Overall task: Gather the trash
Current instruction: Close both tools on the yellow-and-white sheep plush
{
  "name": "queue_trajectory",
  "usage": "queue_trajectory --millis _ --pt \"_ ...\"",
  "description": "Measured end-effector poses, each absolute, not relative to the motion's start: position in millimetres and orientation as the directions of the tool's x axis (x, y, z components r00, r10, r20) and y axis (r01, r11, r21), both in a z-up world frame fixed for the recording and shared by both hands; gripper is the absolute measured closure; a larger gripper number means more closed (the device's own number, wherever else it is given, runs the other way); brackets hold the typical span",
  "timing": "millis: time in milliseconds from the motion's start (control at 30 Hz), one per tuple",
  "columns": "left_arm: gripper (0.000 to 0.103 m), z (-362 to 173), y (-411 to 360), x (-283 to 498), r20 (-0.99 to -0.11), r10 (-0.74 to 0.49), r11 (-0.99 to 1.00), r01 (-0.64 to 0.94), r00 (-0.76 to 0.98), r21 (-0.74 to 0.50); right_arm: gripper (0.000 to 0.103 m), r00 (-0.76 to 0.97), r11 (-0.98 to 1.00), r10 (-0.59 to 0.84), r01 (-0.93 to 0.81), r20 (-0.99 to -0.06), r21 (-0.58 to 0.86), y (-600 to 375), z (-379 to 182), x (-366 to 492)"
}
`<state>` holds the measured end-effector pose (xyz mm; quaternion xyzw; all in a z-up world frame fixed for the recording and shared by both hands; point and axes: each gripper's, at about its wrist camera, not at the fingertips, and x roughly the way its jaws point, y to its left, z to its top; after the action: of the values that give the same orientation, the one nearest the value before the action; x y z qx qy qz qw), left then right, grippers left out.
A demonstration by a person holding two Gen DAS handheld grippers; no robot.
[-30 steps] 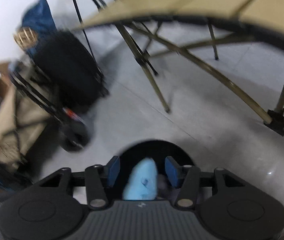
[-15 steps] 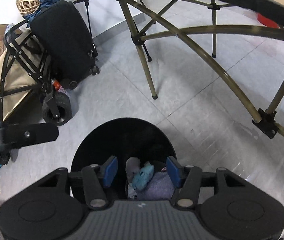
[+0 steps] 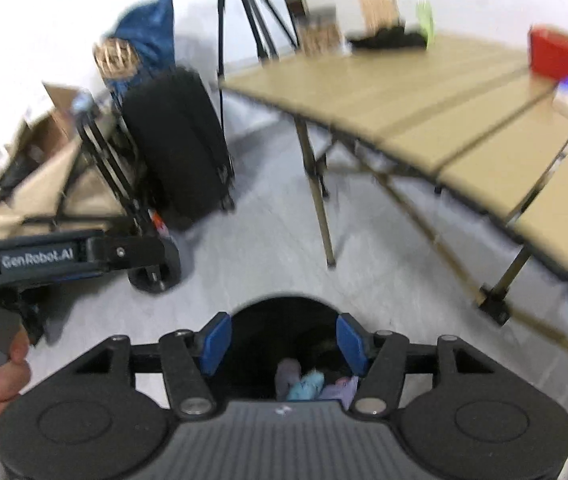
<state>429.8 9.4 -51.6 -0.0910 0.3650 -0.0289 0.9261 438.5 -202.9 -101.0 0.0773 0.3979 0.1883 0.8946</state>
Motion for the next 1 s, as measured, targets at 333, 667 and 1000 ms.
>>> queue_trajectory --millis 333,667,1000 --pt "0.006 1.0 -101.5 410.2 -0.543 -0.371 0.929 0.309 0.754 -0.205 0.033 0.868 0.95 0.246 -0.127 -0.432 0.285 -315.7 -8.8 366.9" --pt "0.006 1.4 -239.2 449.3 -0.487 -0.558 0.816 0.552 0.672 -0.173 0.031 0.912 0.892 -0.039 0.216 -0.409 0.398 -458.8 -28.6 365.8" --pt "0.013 -32.0 -341.9 540.1 -0.53 -0.65 0.727 0.649 0.545 -0.225 0.036 0.865 0.808 -0.137 0.38 -0.483 0.451 -525.6 -70.6 426.0"
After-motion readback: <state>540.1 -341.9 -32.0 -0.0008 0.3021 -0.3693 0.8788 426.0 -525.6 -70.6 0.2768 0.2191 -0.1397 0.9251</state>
